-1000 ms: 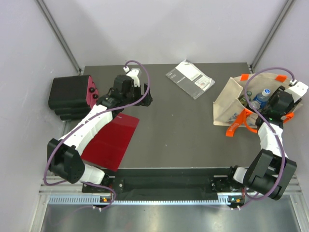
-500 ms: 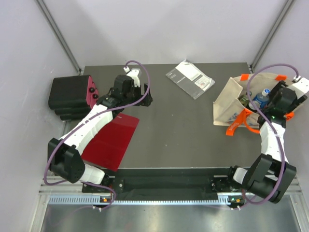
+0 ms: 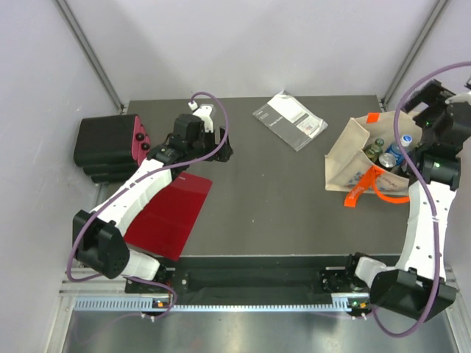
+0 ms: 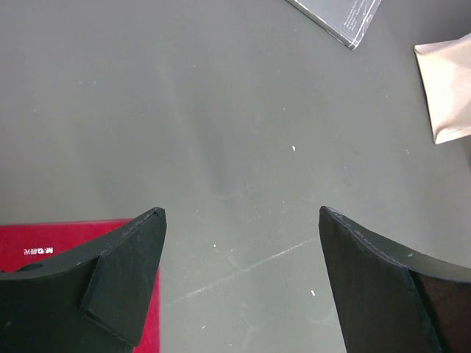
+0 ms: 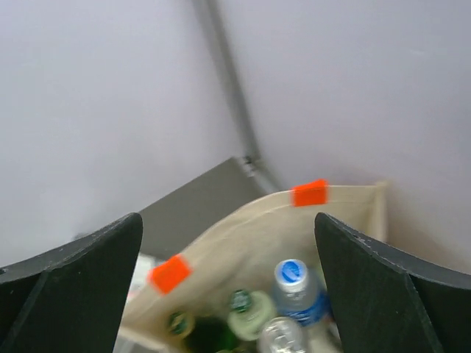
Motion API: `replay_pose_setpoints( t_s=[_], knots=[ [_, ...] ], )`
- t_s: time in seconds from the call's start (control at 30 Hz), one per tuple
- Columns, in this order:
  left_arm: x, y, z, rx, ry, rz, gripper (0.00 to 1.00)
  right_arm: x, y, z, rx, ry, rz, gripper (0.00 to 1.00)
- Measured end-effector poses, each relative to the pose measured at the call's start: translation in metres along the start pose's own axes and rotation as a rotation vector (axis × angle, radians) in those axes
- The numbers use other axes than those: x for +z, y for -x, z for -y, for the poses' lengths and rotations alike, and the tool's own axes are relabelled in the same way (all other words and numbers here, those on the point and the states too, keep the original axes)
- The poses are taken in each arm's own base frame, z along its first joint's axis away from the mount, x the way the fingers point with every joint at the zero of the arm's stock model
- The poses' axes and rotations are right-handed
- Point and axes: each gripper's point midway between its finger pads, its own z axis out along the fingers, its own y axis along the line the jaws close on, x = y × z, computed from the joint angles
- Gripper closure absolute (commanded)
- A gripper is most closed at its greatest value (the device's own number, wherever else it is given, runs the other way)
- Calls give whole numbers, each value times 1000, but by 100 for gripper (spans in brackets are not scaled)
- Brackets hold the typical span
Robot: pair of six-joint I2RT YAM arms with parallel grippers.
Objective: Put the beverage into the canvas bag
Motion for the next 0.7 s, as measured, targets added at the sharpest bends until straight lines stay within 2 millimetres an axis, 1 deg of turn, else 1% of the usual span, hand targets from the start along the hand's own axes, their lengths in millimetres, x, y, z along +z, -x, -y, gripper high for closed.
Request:
replay_pose_setpoints(
  t_s=[0.07, 0.1, 0.13, 0.17, 0.27, 0.3, 0.37, 0.4, 0.43, 0.47, 0.53, 0.6, 0.63, 0.7],
  knots=[
    [-1, 0, 1, 0, -4, 1, 11, -8, 7, -31, 33, 97, -30, 1],
    [-1, 1, 1, 0, -7, 2, 11, -16, 5, -52, 50, 169, -62, 0],
    [-2, 1, 3, 1, -13, 4, 11, -21, 2, -67, 59, 223, -87, 0],
    [-4, 3, 4, 1, -21, 8, 11, -30, -5, -87, 69, 299, -125, 0],
    [-13, 7, 10, 5, -50, 36, 11, -60, -33, -139, 85, 498, -250, 0],
    [-16, 10, 12, 4, -60, 48, 11, -73, -47, -157, 88, 568, -299, 0],
    [-23, 15, 17, 4, -82, 71, 11, -99, -73, -183, 85, 671, -388, 0],
    [-26, 18, 21, 3, -96, 85, 11, -112, -87, -192, 79, 709, -437, 0],
    [-29, 22, 24, 2, -113, 99, 10, -124, -99, -197, 70, 732, -482, 0],
    [-32, 25, 28, 2, -130, 109, 10, -134, -107, -201, 63, 750, -517, 0],
    [-38, 29, 35, -1, -163, 124, 9, -153, -116, -204, 51, 776, -571, 0],
    [-48, 33, 46, -10, -216, 136, 8, -170, -111, -201, 52, 801, -583, 0],
    [-54, 34, 51, -11, -242, 141, 7, -176, -106, -198, 55, 808, -575, 0],
    [-73, 40, 62, -14, -293, 168, 4, -191, -91, -190, 67, 824, -544, 0]
  ],
)
